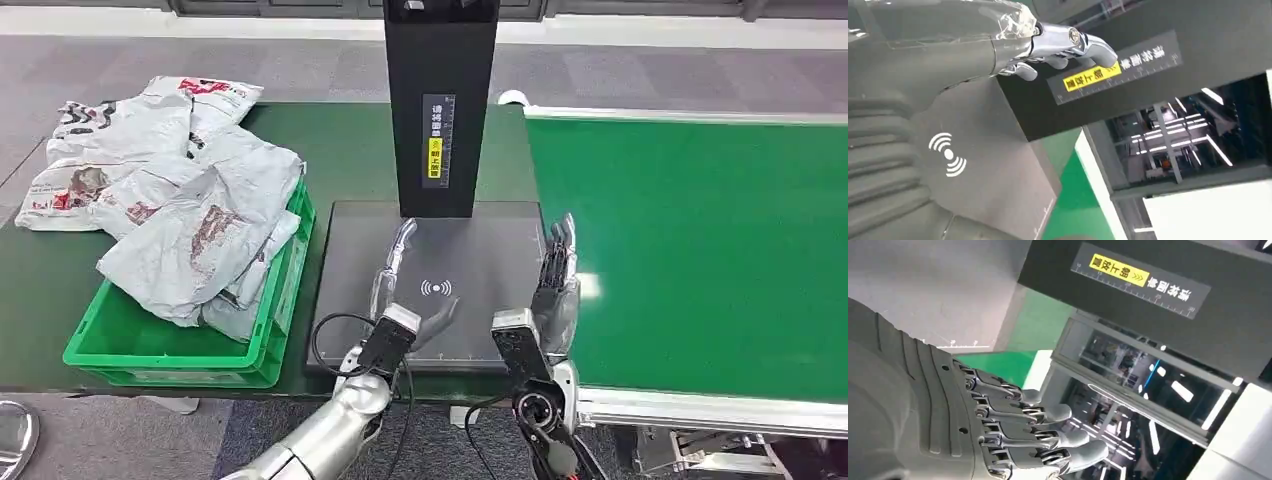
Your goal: Moved the parcel from conveyor to table for the left to box.
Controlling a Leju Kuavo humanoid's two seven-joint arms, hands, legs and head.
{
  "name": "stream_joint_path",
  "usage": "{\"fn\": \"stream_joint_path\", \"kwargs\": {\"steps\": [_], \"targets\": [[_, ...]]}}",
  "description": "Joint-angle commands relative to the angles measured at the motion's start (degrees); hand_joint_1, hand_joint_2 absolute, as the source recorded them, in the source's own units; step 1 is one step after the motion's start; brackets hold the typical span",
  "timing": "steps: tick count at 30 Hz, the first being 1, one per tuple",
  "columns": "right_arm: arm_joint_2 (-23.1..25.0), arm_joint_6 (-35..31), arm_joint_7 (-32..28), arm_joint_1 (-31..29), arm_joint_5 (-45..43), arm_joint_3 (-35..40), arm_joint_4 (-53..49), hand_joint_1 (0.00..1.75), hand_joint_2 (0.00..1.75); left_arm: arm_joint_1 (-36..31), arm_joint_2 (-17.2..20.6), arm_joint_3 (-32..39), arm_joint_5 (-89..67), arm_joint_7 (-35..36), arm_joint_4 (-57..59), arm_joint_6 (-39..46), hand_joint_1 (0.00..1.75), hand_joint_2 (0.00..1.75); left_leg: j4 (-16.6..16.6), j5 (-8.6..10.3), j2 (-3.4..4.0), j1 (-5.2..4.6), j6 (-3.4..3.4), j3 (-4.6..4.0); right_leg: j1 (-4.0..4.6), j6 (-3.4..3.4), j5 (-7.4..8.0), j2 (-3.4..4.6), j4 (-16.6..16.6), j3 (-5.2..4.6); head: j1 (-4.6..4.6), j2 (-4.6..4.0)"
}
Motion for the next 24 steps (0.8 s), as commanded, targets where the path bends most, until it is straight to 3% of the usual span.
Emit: {"fn": "stream_joint_path", "kwargs": {"steps": [1, 4, 5, 7, 8, 14, 15, 24], "targets": [[-0.2, 0.0, 0.1, -3.1, -3.2, 1.0, 3.9, 0.00, 0.00, -1.9, 3.2, -1.3, 0.2, 0.2, 2.4, 0.4, 0.00, 1.75, -0.1, -0.01, 0.13, 0.01, -0.01, 0.16, 0.02, -0.04, 0.02, 0.11, -0.1, 0.12, 0.00, 0.02], [-0.6, 0.0, 0.1, -3.5, -4.7, 1.5, 4.0, 0.00, 0.00, -1.3, 3.1, -0.2, 0.6, 0.2, 1.6, 1.3, 0.00, 1.75, -0.1, -0.01, 0.21, 0.01, 0.00, 0.21, 0.02, -0.03, 0.06, 0.18, -0.1, 0.15, 0.00, 0.02], [-0.7, 0.0, 0.1, -3.4, -4.7, 1.5, 3.9, 0.00, 1.75, -1.2, 3.0, 0.0, 0.8, 0.2, 1.7, 1.0, 0.00, 1.75, -0.1, -0.01, 0.15, -0.01, 0.00, 0.13, 0.00, -0.02, 0.03, 0.13, -0.1, 0.08, 0.00, 0.00], [-0.7, 0.0, 0.1, -3.3, -4.3, 1.3, 3.6, 0.00, 1.75, -1.2, 2.9, 0.3, 0.6, 0.2, 1.7, 1.1, 0.00, 1.75, -0.1, -0.01, 0.18, -0.01, 0.00, 0.20, 0.00, -0.03, 0.04, 0.15, -0.1, 0.15, 0.00, 0.02], [-0.7, 0.0, 0.1, -3.2, -4.4, 1.2, 3.3, 0.00, 1.75, -1.3, 3.0, -0.5, -0.7, 0.2, 2.0, 1.9, 0.00, 0.00, -0.2, 0.01, 0.23, -0.01, 0.00, 0.33, 0.00, -0.05, 0.06, 0.19, -0.2, 0.26, 0.00, 0.02], [-0.9, 0.0, 0.1, -3.4, -5.2, 1.8, 3.5, 0.00, 1.75, -1.4, 2.9, -0.9, -0.5, 0.2, 2.1, 1.6, 0.00, 0.00, -0.1, -0.02, 0.07, -0.01, 0.00, 0.12, 0.00, -0.02, 0.00, 0.05, -0.1, 0.10, 0.00, 0.02], [-0.9, 0.0, 0.1, -3.7, -5.2, 1.8, 3.9, 0.00, 1.75, -1.8, 2.8, -0.8, -0.3, 0.2, 2.8, 1.4, 0.00, 1.75, -0.1, -0.02, 0.09, 0.01, 0.00, 0.18, 0.02, -0.03, 0.00, 0.07, -0.1, 0.16, 0.00, 0.02], [-1.1, 0.0, 0.1, -4.1, -6.0, 2.7, 4.2, 0.00, 1.75, -2.1, 3.0, -2.3, -1.5, 0.2, 3.5, 2.8, 0.00, 1.75, -0.1, -0.01, 0.11, 0.00, 0.00, 0.15, 0.01, -0.03, 0.02, 0.09, -0.1, 0.12, 0.00, 0.02]]}}
